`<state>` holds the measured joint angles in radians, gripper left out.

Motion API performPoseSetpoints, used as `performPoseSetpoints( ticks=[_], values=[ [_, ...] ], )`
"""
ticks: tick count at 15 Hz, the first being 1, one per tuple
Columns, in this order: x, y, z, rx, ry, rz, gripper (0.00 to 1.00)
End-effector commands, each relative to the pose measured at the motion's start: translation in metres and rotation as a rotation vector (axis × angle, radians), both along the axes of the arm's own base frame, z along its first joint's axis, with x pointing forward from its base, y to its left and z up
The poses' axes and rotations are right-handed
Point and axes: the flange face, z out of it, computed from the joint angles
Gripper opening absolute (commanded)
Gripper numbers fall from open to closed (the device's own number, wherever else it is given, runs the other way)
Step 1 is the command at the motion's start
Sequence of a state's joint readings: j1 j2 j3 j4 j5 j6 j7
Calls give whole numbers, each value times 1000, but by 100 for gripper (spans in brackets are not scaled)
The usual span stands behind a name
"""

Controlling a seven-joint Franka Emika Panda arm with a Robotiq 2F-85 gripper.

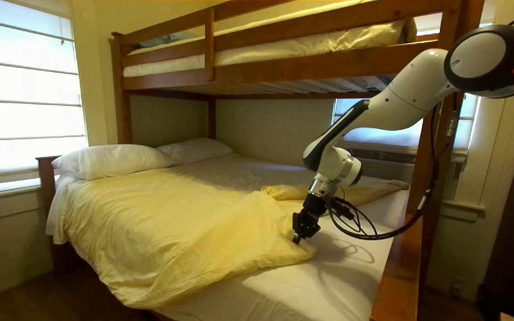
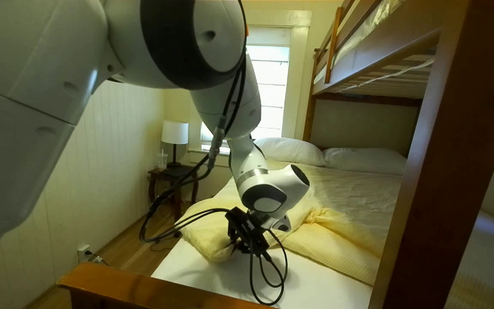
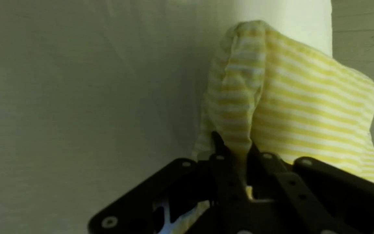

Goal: Uncover the beddings at the foot of the bed.

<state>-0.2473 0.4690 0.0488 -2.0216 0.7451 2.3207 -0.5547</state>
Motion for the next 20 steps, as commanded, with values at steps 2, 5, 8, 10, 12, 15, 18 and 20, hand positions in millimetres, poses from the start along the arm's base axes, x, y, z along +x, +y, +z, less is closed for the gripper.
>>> performPoseSetpoints(
  ticks=[2, 5, 8, 10, 12, 15, 18, 20],
  values=[
    [30, 29, 24, 67, -49, 4, 1],
    [73, 48, 77, 82, -142, 62, 2],
    [117, 61, 137, 39, -278, 157, 2],
    [142, 71, 177, 12, -365, 198, 2],
    [123, 70, 173, 18, -352, 168, 7],
    [133, 73, 181, 16, -374, 180, 7],
    [136, 72, 173, 18, -367, 179, 7],
    [146, 76, 170, 3, -384, 203, 2]
  ],
)
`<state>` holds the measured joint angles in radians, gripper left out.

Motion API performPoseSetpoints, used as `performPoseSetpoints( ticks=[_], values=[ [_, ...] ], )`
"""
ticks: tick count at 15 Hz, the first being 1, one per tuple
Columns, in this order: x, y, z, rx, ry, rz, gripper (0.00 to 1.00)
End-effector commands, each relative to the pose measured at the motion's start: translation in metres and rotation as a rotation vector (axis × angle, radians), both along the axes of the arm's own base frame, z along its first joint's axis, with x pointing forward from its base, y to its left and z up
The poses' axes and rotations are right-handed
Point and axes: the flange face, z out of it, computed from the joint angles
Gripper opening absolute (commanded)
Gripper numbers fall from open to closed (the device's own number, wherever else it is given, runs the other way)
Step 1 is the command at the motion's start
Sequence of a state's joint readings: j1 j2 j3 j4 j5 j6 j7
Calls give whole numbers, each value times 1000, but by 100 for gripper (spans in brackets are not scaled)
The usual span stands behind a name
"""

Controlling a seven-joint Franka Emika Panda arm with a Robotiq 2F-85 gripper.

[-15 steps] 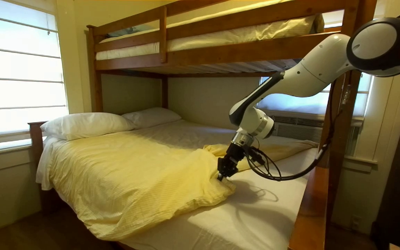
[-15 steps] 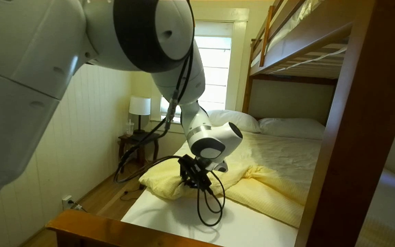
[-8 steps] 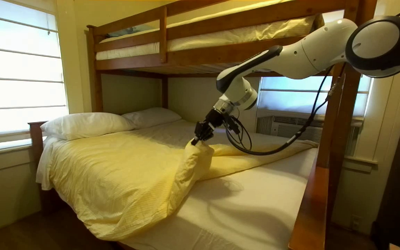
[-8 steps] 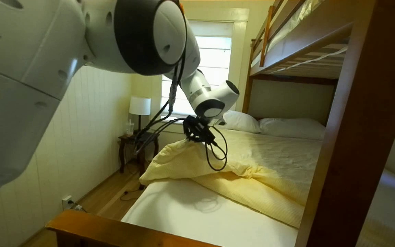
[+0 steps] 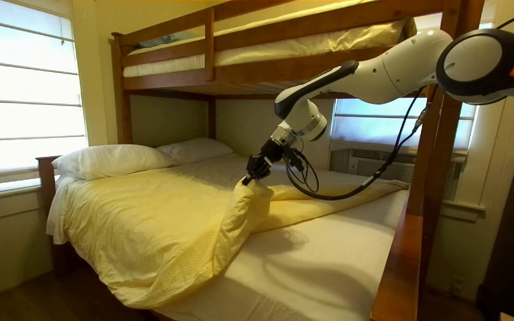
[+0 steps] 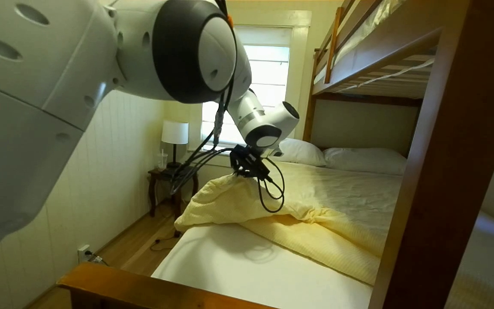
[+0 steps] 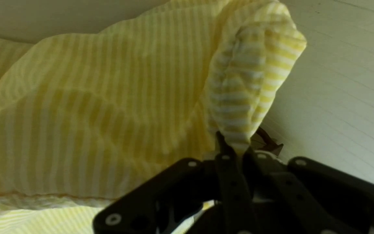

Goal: Uncover the beddings at the foot of the bed.

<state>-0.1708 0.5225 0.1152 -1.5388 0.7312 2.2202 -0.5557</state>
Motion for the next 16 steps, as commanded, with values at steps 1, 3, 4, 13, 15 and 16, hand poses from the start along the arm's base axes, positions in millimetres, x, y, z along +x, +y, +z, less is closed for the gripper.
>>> performPoseSetpoints(
  ticks=[1, 3, 4, 13, 15, 16],
  values=[
    [26, 10, -2, -41, -57, 42, 2],
    [53, 25, 2, -78, -162, 63, 2],
    [62, 34, 4, -101, -206, 78, 2],
    [117, 72, -60, -162, -338, 118, 2],
    [123, 71, -73, -157, -335, 121, 32],
    [125, 68, -73, -159, -330, 120, 32]
  ],
)
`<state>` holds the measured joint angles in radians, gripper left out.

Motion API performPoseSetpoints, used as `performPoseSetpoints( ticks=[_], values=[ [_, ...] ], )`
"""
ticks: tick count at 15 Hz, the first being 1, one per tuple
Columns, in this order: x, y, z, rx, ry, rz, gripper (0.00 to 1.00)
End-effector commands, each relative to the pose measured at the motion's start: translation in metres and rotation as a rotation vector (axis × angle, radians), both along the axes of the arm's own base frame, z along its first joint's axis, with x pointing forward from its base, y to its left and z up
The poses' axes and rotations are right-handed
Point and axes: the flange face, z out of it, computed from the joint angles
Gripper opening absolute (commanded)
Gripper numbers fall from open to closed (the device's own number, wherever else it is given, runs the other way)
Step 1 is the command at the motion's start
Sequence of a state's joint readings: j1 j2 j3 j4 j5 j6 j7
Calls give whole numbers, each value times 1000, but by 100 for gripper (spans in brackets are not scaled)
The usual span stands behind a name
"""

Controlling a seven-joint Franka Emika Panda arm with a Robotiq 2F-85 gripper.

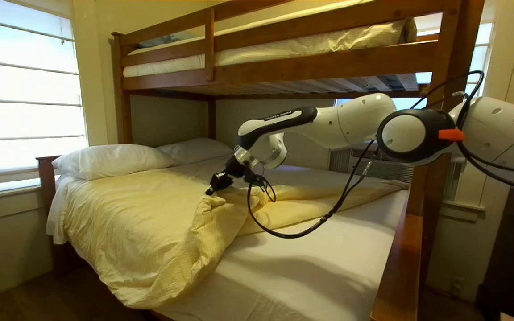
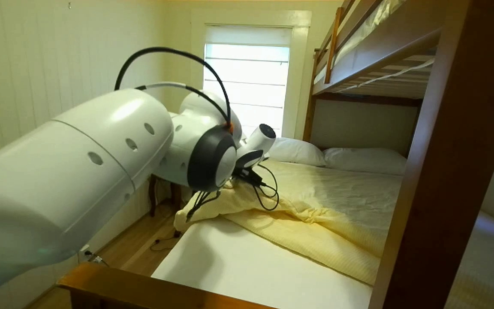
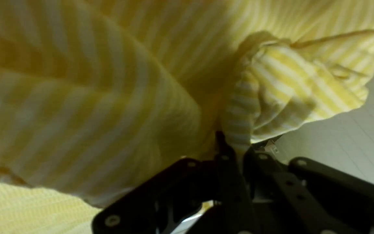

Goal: Uncover the beddings at the foot of the bed.

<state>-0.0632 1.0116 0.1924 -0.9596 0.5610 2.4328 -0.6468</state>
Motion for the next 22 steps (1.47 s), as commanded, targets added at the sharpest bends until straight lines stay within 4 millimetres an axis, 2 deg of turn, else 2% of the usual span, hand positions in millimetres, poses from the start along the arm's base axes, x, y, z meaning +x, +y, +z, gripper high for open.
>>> performPoseSetpoints(
  ticks=[1, 2, 3, 6, 7, 10, 13, 15, 17, 22],
  values=[
    [15, 2, 2, -31, -17, 24, 39],
    [15, 6, 10, -42, -12, 29, 45],
    [12, 13, 30, -72, -6, 28, 51],
    [-5, 32, 98, -73, 23, 45, 73],
    [-12, 32, 117, -74, 58, 20, 79],
    [-39, 10, 170, -97, 158, -111, 98],
    [-70, -14, 204, -93, 260, -193, 100],
    [-93, -31, 213, -105, 343, -227, 100],
    [-118, -48, 213, -106, 442, -241, 100],
    [-181, -94, 178, -158, 696, -286, 100]
  ],
)
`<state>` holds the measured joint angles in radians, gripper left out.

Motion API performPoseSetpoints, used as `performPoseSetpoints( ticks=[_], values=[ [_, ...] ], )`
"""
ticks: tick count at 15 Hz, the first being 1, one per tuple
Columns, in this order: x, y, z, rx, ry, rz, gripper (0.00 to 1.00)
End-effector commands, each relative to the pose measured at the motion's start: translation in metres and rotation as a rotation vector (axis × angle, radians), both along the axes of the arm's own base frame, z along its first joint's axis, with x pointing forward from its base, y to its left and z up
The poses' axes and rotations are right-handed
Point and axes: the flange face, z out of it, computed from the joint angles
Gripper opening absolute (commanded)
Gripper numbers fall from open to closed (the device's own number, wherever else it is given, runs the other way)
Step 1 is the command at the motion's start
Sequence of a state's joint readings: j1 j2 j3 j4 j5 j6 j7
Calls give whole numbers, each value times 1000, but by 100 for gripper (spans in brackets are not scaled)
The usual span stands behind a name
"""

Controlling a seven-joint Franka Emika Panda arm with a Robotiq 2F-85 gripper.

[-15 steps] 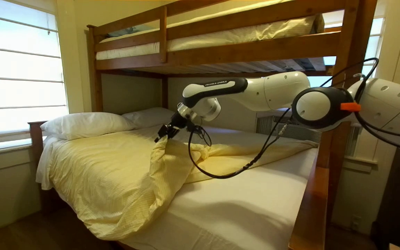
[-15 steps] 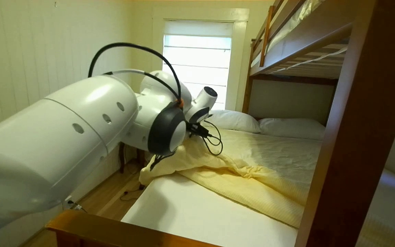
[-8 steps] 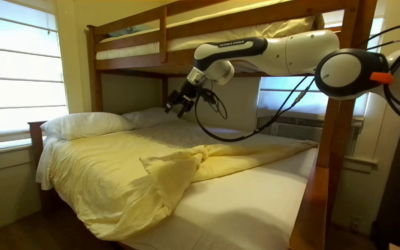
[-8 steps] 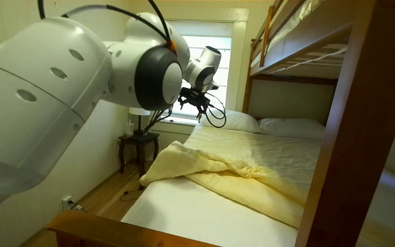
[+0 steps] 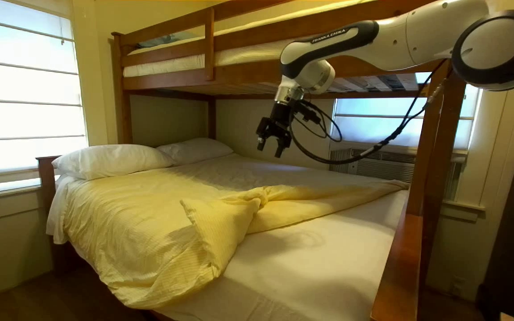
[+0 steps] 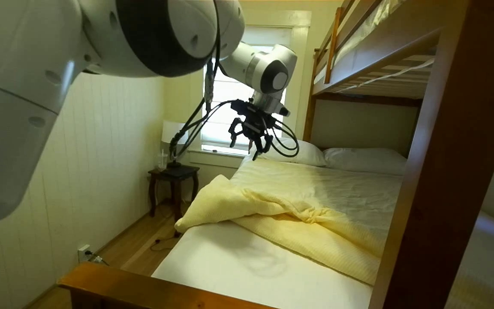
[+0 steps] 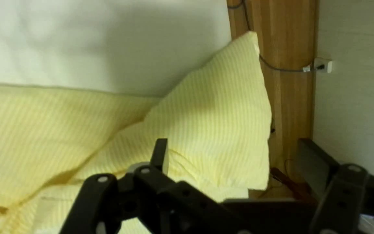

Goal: Uncover the beddings at the foot of the bed.

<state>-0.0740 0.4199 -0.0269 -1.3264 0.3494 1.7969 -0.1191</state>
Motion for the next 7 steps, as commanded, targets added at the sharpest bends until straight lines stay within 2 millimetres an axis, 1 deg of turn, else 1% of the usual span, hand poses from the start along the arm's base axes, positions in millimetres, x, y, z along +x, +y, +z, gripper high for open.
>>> performPoseSetpoints(
  ticks=[1, 2, 3, 4, 7],
  values=[
    [-62, -28, -30, -35, 200, -35, 100],
    [-25, -20, -18, -16, 111, -17, 100],
    [-37, -28, -27, -18, 153, -24, 100],
    [-44, -33, -32, -18, 173, -30, 100],
    [-51, -32, -34, -16, 185, -30, 100]
  ],
)
